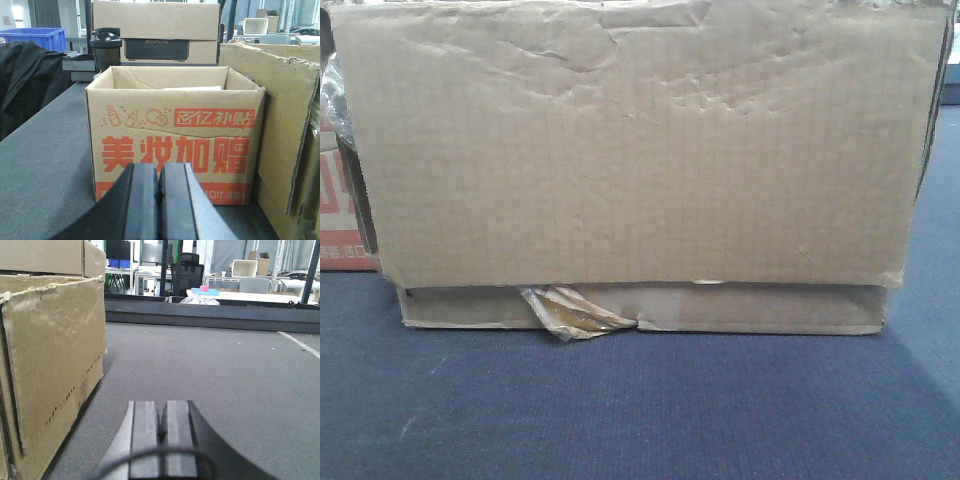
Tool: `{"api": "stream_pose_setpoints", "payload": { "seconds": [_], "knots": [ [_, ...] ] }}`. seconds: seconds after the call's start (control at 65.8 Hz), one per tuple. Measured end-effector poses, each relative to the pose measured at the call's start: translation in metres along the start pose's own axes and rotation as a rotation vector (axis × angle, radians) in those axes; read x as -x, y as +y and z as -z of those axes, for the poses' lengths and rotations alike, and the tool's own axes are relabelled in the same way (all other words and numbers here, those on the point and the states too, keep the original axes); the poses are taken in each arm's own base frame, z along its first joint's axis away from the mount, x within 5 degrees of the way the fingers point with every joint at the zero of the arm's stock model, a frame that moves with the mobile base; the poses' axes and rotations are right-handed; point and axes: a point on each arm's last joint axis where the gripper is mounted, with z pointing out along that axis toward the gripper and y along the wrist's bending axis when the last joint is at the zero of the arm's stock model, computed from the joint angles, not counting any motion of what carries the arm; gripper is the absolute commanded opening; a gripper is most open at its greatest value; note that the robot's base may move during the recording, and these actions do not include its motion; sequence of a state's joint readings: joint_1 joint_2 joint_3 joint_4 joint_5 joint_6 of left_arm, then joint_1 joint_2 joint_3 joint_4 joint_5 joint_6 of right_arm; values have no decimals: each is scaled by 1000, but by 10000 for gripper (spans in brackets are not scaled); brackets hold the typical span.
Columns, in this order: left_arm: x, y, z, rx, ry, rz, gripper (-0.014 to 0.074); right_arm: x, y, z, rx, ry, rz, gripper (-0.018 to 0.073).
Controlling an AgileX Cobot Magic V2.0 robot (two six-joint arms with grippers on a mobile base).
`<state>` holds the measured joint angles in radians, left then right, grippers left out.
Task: Stack two boxes on right shelf middle
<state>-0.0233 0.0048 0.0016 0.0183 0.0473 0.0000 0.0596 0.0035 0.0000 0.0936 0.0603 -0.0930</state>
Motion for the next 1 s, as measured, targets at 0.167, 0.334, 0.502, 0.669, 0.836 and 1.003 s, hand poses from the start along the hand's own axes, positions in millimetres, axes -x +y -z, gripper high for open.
{"api": "stream_pose_setpoints", "payload": {
  "seconds": [0.167,0.334,0.502,0.669,0.836,1.003],
  "knots": [
    [0,0,0,0,0,0,-111,0,0,0,0,0,0,-162],
    [0,0,0,0,0,0,-111,0,0,0,0,0,0,-162],
    [0,0,0,0,-2,3,-111,0,0,0,0,0,0,-162],
    [3,0,0,-2,-28,57,-111,1,0,0,-1,-8,0,-162],
    [6,0,0,-1,-68,69,-111,3,0,0,-3,-36,0,-162],
    [12,1,1,2,-136,94,-111,14,-1,1,-15,-157,0,-162]
  ]
}}
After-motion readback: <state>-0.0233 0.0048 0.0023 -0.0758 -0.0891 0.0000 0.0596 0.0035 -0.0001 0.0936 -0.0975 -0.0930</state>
